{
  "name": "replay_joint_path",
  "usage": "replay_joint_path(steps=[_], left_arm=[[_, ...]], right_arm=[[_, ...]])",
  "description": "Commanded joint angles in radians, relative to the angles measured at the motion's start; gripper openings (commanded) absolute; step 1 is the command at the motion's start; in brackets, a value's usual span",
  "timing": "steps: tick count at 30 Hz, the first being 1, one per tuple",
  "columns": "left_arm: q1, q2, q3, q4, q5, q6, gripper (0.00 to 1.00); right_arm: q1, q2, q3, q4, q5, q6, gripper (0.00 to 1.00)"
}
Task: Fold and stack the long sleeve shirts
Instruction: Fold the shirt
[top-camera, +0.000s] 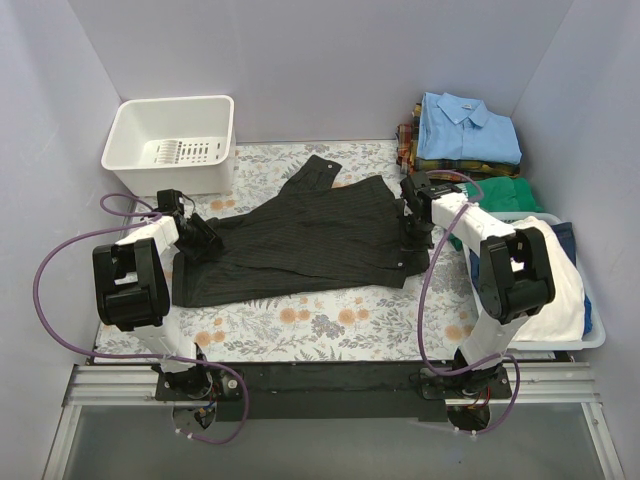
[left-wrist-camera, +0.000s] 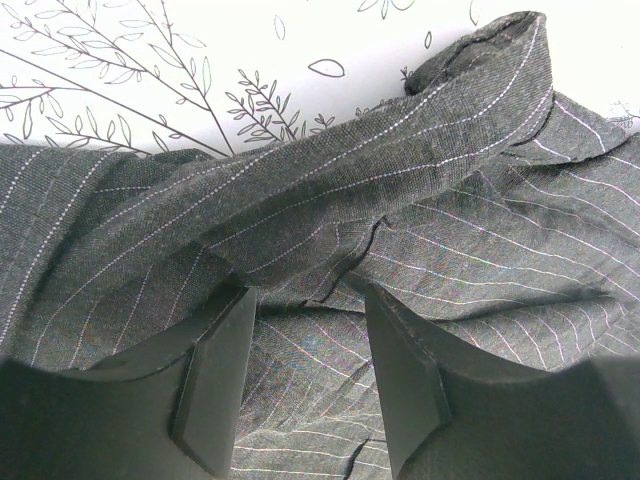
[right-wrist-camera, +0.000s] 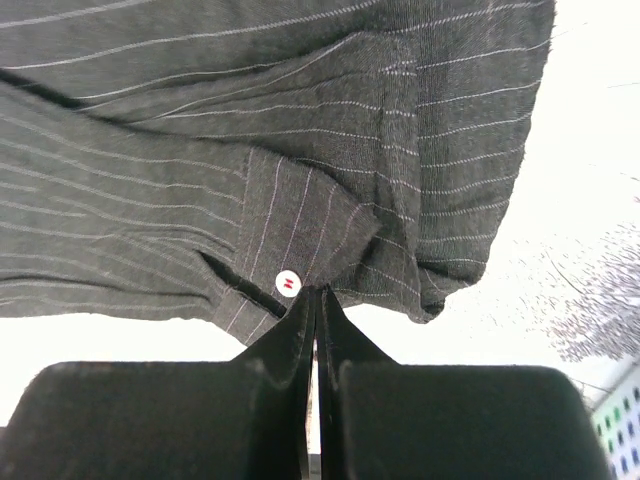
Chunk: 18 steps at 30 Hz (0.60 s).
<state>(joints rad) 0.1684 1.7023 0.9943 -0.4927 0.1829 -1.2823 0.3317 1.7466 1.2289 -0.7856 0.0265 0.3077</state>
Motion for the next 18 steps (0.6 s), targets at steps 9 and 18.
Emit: replay_joint_path(steps=[9, 18], left_arm=[[0.005, 0.022, -0.006, -0.029, -0.054, 0.018, 0.48], [0.005, 0.019, -0.005, -0.029, -0.054, 0.015, 0.48]], right_arm=[[0.013, -0.105, 0.107, -0.086, 0.138, 0.001, 0.01], [0.013, -0.076, 0.159, -0.03, 0.204, -0.018, 0.01]])
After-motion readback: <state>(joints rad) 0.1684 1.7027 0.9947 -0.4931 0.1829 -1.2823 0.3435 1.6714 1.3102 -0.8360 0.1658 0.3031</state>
